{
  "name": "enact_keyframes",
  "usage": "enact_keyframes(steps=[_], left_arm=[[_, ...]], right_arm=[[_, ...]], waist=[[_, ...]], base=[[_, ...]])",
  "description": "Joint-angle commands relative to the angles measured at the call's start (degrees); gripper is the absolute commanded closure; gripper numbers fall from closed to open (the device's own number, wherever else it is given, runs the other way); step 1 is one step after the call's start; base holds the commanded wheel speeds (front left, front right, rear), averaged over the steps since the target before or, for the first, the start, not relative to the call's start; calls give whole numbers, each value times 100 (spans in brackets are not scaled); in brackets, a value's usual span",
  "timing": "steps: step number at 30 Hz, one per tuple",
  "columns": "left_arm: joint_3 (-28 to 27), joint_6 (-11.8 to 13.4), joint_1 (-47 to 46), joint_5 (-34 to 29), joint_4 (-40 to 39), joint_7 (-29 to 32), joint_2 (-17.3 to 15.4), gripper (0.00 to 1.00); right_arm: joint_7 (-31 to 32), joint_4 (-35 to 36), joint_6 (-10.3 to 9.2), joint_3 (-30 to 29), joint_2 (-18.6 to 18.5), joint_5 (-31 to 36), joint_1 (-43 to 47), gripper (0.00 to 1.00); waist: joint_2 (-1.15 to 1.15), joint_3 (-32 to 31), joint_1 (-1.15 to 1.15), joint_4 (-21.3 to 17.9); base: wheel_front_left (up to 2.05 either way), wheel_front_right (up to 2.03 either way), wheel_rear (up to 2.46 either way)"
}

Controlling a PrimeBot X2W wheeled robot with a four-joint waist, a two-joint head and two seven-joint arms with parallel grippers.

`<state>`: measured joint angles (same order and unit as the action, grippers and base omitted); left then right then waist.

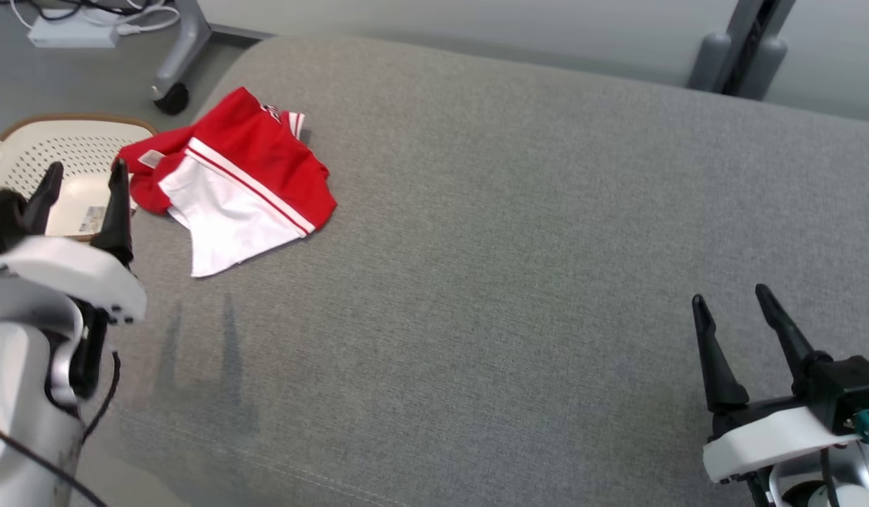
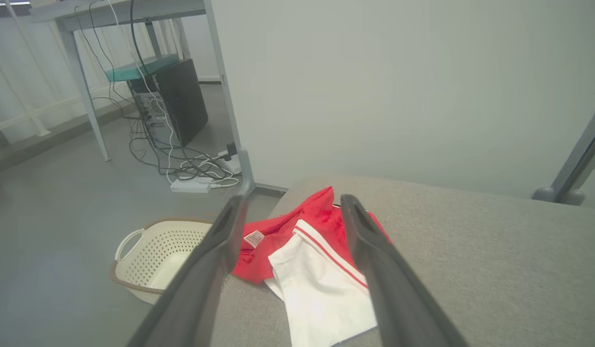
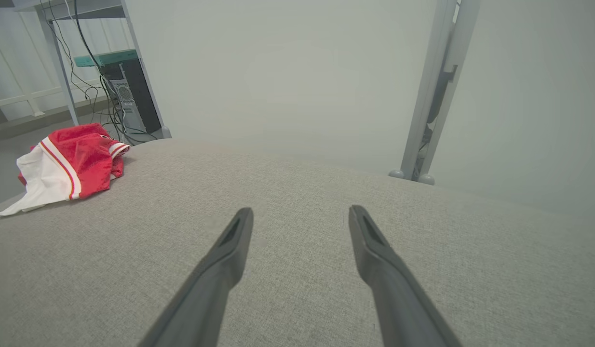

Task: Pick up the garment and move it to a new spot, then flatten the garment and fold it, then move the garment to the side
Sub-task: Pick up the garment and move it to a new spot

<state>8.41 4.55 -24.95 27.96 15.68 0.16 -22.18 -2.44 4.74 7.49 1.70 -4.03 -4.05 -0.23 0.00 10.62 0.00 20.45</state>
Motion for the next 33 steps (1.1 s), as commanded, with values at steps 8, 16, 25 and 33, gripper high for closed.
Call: enact_keyframes(steps=[8, 16, 25, 33], left_arm=[[129, -693, -1457, 656, 2246, 1029, 192, 0], [123, -1015, -2011, 1012, 3739, 1355, 331, 0], [107, -1183, -2294, 1328, 4809, 1275, 394, 0], [241, -1213, -2317, 1635, 5102, 1217, 439, 8]], right_arm=[[140, 188, 2, 79, -194, 34, -341, 0], [230, 302, 2, 97, -325, 6, -450, 0], [332, 455, 2, 160, -447, -4, -542, 0], [454, 654, 2, 170, -565, -18, -591, 0]], waist=[[0, 778, 0, -366], [0, 1059, 0, -486], [0, 1270, 0, -636], [0, 1508, 0, -868]], base=[[0, 0, 0], [0, 0, 0], [0, 0, 0], [0, 0, 0]])
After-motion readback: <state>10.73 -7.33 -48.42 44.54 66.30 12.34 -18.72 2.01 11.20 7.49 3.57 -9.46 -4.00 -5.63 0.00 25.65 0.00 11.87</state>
